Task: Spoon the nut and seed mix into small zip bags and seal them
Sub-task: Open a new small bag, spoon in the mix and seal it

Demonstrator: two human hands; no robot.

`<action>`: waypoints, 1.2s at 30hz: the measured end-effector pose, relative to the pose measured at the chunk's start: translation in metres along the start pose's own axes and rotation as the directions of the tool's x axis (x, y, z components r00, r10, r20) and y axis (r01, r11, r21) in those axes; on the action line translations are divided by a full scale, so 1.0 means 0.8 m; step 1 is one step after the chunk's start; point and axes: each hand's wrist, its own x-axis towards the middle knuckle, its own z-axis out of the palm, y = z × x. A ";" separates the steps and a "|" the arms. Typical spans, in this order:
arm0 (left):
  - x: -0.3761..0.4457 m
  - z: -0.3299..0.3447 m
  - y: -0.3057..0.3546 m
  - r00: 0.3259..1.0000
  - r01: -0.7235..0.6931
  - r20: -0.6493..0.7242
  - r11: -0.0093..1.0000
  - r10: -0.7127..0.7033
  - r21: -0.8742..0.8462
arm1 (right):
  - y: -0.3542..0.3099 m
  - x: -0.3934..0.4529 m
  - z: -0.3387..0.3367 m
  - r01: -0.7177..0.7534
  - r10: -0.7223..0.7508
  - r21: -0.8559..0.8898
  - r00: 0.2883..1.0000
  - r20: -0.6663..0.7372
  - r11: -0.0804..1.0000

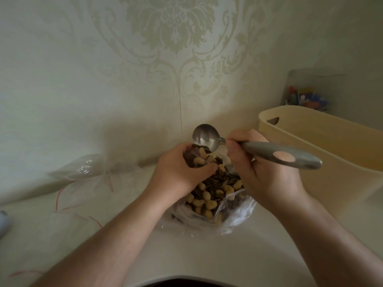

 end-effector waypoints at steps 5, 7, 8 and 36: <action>0.002 -0.004 0.000 0.999 0.001 -0.040 0.992 -0.006 -0.124 | -0.003 0.002 -0.001 0.072 -0.073 -0.010 0.994 -0.086 0.997; 0.001 -0.006 0.004 0.998 -0.037 -0.057 0.989 0.029 -0.146 | -0.005 0.000 -0.001 0.084 -0.082 0.006 0.990 -0.117 0.996; 0.000 -0.007 0.007 0.997 -0.057 -0.063 0.985 0.047 -0.162 | -0.006 0.000 -0.001 0.089 -0.087 0.014 0.988 -0.131 0.996; 0.017 -0.052 0.011 0.972 0.167 -0.040 0.804 -0.230 -0.570 | 0.013 -0.008 0.019 -0.305 0.290 0.040 0.933 0.212 0.951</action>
